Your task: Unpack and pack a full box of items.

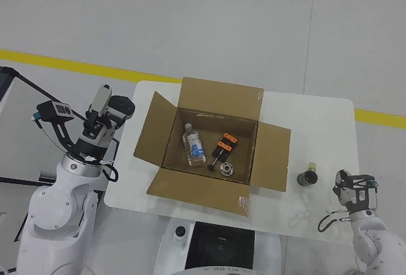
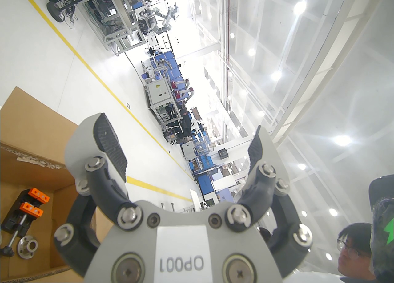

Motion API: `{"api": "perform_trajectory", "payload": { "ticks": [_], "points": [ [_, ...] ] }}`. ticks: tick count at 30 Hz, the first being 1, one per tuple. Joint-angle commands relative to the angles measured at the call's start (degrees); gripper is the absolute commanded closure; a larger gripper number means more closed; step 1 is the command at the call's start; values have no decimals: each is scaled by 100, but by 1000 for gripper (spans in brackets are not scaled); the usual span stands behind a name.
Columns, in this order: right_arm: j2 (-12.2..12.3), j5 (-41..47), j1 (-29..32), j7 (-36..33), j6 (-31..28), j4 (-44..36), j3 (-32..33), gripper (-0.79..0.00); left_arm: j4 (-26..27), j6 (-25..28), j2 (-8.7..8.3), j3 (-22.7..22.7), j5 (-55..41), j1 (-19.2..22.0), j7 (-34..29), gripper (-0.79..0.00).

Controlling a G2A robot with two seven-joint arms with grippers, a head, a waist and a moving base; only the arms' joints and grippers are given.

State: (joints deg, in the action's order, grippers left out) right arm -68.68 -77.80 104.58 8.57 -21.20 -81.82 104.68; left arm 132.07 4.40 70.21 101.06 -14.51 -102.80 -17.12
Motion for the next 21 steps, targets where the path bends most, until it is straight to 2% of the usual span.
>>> {"api": "perform_trajectory", "payload": {
  "ticks": [1, 2, 4, 8, 9, 11, 12, 13, 21],
  "points": [
    [8, -83, -3, -56, -44, -17, -30, -175, 0, 0, 0, 0, 0, 0, 0, -785],
    [10, -117, 4, -43, -36, -27, -33, -234, 0, 0, 0, 0, 0, 0, 0, -785],
    [19, -255, 47, -29, -118, -30, -87, -268, 0, 0, 0, 0, 0, 0, 0, -785],
    [29, -564, 202, 102, -118, -117, -167, -277, 0, 0, 0, 0, 0, 0, 0, -785],
    [26, -588, 258, 134, -89, -133, -186, -259, 0, 0, 0, 0, 0, 0, 0, -785],
    [30, -648, 352, 175, -70, -167, -179, -129, 0, 0, 0, 0, 0, 0, 0, -785],
    [36, -672, 403, 194, -72, -174, -158, -40, 0, 0, 0, 0, 0, 0, 0, -785],
    [38, -666, 433, 197, -100, -175, -152, 0, 0, 0, 0, 0, 0, 0, 0, -785],
    [40, -687, 562, 187, -212, -182, -270, 0, 0, 0, 0, 0, 0, 0, 0, -785]
  ]
}}
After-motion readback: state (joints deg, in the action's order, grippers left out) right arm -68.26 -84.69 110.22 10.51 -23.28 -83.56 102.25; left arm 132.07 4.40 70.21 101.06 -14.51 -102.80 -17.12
